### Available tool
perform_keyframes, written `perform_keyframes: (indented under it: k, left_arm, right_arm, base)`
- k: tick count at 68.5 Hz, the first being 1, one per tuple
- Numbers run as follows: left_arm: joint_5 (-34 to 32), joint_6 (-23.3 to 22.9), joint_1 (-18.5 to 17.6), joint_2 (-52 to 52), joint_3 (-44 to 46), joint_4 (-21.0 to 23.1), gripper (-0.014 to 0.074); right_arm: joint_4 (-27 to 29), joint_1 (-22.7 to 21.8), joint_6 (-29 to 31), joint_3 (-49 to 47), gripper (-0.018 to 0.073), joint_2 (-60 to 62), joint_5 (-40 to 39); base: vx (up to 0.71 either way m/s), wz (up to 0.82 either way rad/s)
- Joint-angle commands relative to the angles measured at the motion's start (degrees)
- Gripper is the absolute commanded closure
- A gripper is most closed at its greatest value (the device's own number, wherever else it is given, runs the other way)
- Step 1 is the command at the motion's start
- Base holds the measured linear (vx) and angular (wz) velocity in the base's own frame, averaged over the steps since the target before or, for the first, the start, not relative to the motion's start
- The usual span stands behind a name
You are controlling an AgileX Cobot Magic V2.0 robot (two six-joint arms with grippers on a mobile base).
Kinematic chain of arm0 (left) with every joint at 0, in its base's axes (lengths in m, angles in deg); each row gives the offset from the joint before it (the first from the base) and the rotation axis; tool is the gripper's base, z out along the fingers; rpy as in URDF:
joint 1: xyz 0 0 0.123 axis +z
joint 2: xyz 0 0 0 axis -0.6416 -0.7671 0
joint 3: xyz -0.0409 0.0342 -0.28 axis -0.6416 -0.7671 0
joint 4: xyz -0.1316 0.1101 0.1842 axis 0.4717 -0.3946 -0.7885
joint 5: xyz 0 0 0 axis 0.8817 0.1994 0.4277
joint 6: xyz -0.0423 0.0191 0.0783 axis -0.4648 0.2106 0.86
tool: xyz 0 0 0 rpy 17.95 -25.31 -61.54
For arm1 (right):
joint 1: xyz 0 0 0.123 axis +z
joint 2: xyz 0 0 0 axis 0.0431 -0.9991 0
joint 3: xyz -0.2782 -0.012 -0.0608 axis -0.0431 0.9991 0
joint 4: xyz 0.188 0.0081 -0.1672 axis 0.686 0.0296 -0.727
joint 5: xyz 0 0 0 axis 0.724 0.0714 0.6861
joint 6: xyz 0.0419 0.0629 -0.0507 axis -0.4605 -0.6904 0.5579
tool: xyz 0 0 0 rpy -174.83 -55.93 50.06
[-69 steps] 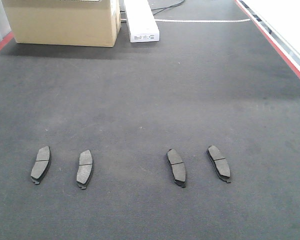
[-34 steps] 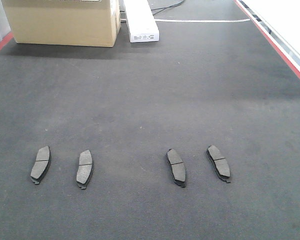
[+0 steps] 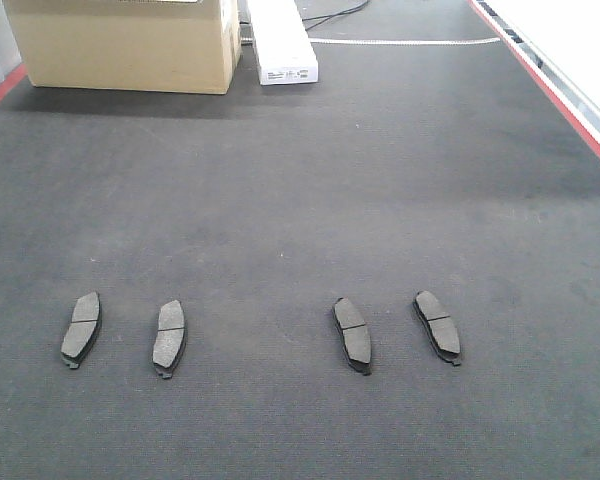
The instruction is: Move and align brake pads A on conveyor
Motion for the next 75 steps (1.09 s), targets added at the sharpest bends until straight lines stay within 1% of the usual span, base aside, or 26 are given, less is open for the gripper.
perform_keyframes:
  k: [1, 3, 6, 75]
  left_arm:
    - [-4.03, -0.40, -0.01, 0.83, -1.00, 0.00, 0.0603]
    - [-4.03, -0.40, -0.01, 0.83, -1.00, 0.00, 0.0603]
    - [-4.03, -0.40, -0.01, 0.83, -1.00, 0.00, 0.0603]
    - [-4.03, -0.40, -0.01, 0.83, -1.00, 0.00, 0.0603]
  right_arm:
    - [-0.24, -0.48, 1.54, 1.87, 0.0571, 1.18, -6.83]
    - [-0.24, -0.43, 1.54, 1.68, 0.0571, 1.04, -4.90]
    - [-0.24, -0.43, 1.80, 1.68, 0.0571, 1.04, -4.68]
    - [-0.24, -0.43, 2.31, 1.68, 0.0571, 1.04, -5.17]
  base:
    - [0.00, 0.00]
    - [0.00, 0.00]
    - [0.00, 0.00]
    - [0.00, 0.00]
